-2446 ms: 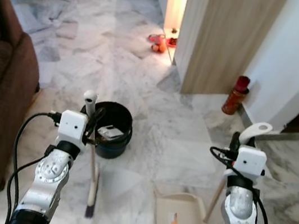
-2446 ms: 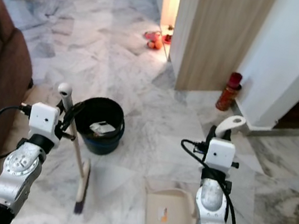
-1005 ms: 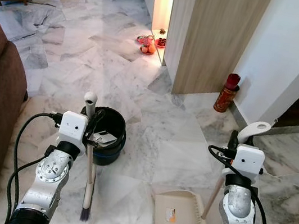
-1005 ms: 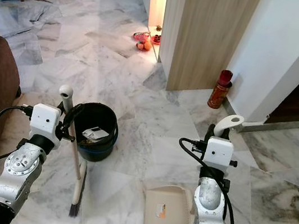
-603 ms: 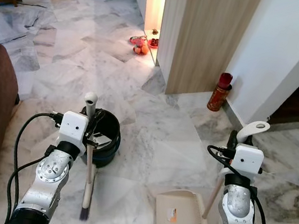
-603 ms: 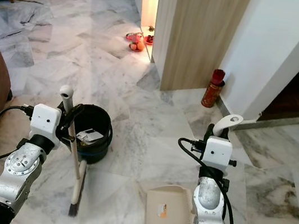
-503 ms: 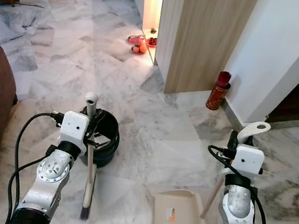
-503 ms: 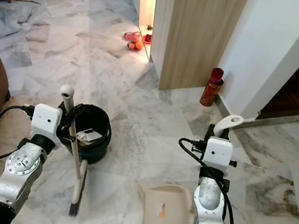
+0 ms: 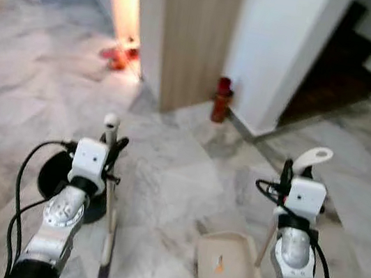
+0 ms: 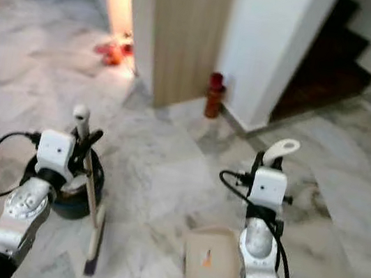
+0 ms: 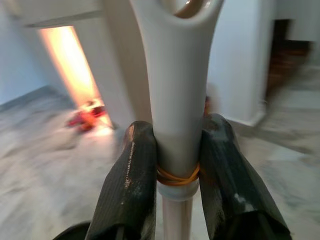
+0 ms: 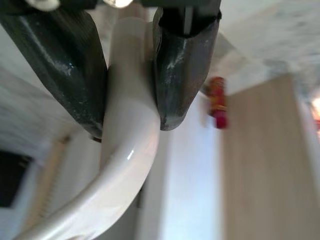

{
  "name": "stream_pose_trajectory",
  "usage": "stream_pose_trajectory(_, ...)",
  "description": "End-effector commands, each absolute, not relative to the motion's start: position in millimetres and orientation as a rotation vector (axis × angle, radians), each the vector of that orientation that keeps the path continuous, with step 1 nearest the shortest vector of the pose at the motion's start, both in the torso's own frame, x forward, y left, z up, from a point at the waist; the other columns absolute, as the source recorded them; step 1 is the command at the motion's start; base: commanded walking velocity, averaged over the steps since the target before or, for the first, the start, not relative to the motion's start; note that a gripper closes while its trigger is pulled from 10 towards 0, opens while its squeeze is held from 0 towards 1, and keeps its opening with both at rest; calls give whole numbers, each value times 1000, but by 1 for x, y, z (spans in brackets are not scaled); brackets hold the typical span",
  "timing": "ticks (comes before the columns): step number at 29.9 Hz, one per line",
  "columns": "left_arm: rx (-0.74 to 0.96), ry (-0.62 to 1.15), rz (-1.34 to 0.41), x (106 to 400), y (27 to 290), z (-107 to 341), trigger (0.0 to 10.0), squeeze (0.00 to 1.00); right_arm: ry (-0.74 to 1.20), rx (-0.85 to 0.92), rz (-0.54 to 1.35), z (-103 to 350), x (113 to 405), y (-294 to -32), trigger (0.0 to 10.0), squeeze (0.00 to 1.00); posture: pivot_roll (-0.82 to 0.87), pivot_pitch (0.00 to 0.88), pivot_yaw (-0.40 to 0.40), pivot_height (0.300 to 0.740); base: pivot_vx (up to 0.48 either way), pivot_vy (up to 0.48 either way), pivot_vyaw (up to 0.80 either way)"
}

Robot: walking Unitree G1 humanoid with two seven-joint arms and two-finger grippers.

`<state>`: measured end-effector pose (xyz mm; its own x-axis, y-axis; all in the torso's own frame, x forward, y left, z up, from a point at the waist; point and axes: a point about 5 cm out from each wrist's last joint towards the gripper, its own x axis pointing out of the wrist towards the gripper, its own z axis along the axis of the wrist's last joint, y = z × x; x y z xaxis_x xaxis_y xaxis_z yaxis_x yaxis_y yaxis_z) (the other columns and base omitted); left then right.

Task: Sweep floor

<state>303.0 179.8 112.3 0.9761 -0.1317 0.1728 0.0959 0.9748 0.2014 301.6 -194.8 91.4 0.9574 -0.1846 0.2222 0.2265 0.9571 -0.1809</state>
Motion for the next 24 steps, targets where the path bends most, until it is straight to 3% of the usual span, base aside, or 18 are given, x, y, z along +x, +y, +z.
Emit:
stream_pose_trajectory(1, 200, -228, -127, 305, 175, 121, 10000, 0, -240, -207, -221, 100, 304, -198, 10000, 0, -18, 69, 32, 740, 0, 0, -800)
stream_pose_trajectory(13, 189, -232, -122, 305, 173, 120, 10000, 0, -239, -213, -219, 101, 304, -200, 10000, 0, -56, 77, 19, 740, 0, 0, -800)
stream_pose_trajectory(24, 197, -222, -139, 308, 176, 120, 10000, 0, -242, -205, -243, 101, 303, -199, 10000, 0, -71, 58, 54, 740, 0, 0, -800)
